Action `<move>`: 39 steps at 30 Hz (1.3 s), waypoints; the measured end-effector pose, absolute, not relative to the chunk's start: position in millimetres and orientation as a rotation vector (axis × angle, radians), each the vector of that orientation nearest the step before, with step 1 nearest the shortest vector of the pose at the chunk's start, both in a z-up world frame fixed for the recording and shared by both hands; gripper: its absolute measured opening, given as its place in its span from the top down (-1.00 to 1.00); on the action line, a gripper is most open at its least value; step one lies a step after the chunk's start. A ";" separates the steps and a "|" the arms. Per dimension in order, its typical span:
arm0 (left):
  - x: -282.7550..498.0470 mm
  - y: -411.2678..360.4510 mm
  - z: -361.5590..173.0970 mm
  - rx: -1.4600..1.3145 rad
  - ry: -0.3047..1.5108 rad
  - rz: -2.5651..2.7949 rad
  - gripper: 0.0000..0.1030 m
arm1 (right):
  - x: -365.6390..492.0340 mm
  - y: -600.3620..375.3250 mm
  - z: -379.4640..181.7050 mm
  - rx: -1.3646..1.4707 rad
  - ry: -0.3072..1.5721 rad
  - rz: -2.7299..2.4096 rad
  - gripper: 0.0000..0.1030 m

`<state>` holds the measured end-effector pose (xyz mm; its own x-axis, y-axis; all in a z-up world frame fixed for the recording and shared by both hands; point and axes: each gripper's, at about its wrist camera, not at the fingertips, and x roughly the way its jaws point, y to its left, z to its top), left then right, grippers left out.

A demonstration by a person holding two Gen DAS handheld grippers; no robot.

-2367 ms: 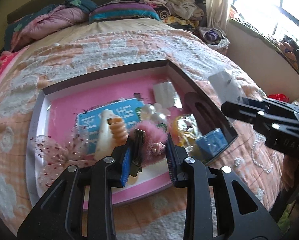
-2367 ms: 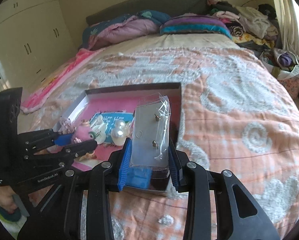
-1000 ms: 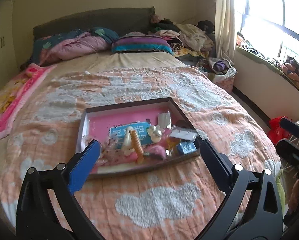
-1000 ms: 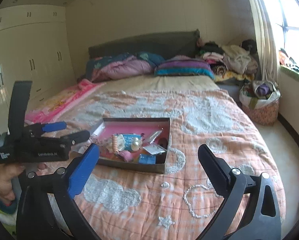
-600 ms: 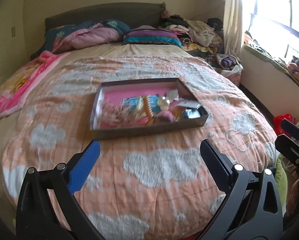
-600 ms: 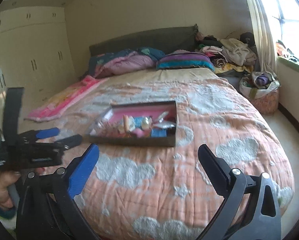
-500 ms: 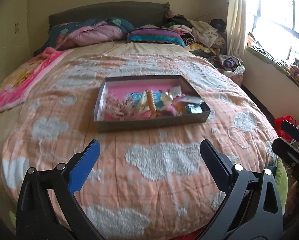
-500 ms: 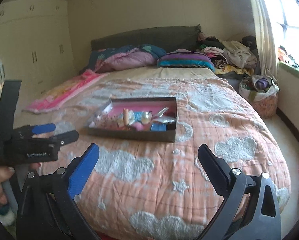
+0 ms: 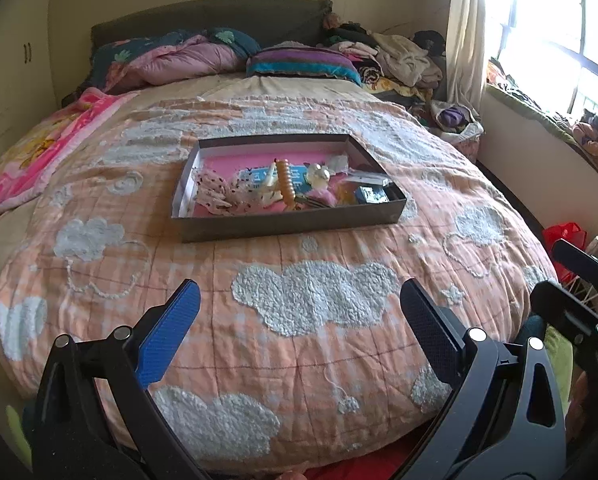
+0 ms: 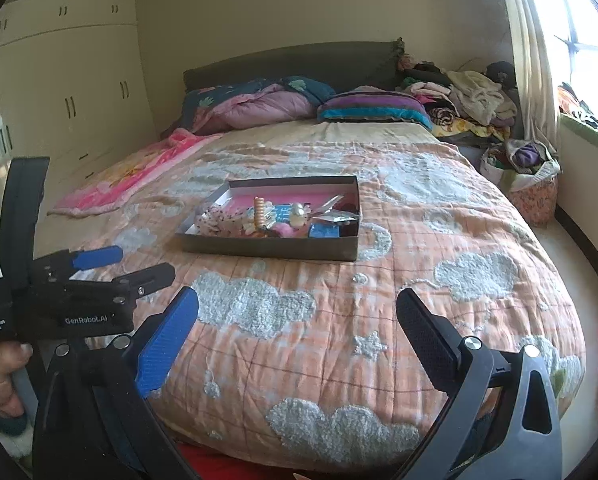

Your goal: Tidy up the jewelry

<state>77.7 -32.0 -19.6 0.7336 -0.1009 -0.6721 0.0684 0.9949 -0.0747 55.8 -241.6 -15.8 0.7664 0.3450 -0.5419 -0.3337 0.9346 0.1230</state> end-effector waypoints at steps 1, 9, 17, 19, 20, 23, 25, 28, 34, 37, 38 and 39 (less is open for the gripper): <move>78.0 -32.1 -20.2 -0.048 0.746 -0.093 -0.82 | 56.1 -242.7 -16.1 0.025 0.594 0.367 -0.92; 77.0 -31.4 -21.1 -0.036 0.757 -0.076 -0.82 | 58.2 -246.5 -16.1 0.034 0.598 0.358 -0.92; 75.5 -33.4 -19.4 -0.021 0.752 -0.067 -0.82 | 56.4 -245.9 -13.2 0.021 0.585 0.352 -0.92; 75.0 -33.1 -18.4 -0.024 0.754 -0.062 -0.82 | 55.6 -246.4 -12.3 0.021 0.580 0.352 -0.92; 74.7 -33.1 -17.9 -0.025 0.755 -0.062 -0.82 | 55.1 -246.5 -11.9 0.020 0.578 0.352 -0.92; 73.7 -34.6 -17.5 -0.018 0.756 -0.060 -0.82 | 54.3 -246.8 -12.0 0.019 0.580 0.350 -0.92; 73.5 -35.1 -17.6 -0.015 0.753 -0.059 -0.82 | 54.7 -246.4 -11.8 0.018 0.581 0.351 -0.92; 73.1 -34.9 -17.7 -0.018 0.754 -0.058 -0.82 | 54.2 -245.7 -12.0 0.015 0.579 0.348 -0.92; 73.1 -33.2 -17.1 -0.011 0.750 -0.051 -0.82 | 53.9 -245.6 -12.5 0.014 0.582 0.347 -0.92; 72.6 -32.5 -16.3 -0.008 0.746 -0.049 -0.82 | 51.9 -245.0 -12.4 0.011 0.579 0.348 -0.92; 72.6 -32.1 -15.9 -0.007 0.743 -0.046 -0.82 | 51.5 -244.5 -12.9 0.010 0.579 0.347 -0.92; 72.7 -31.7 -15.9 -0.009 0.744 -0.046 -0.82 | 51.3 -244.2 -13.5 0.008 0.583 0.348 -0.92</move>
<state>72.7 -31.7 -15.9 0.7351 -0.0444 -0.6765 0.0384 0.9990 -0.0239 51.3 -244.2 -13.5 0.7784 0.3241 -0.5376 -0.3194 0.9417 0.1053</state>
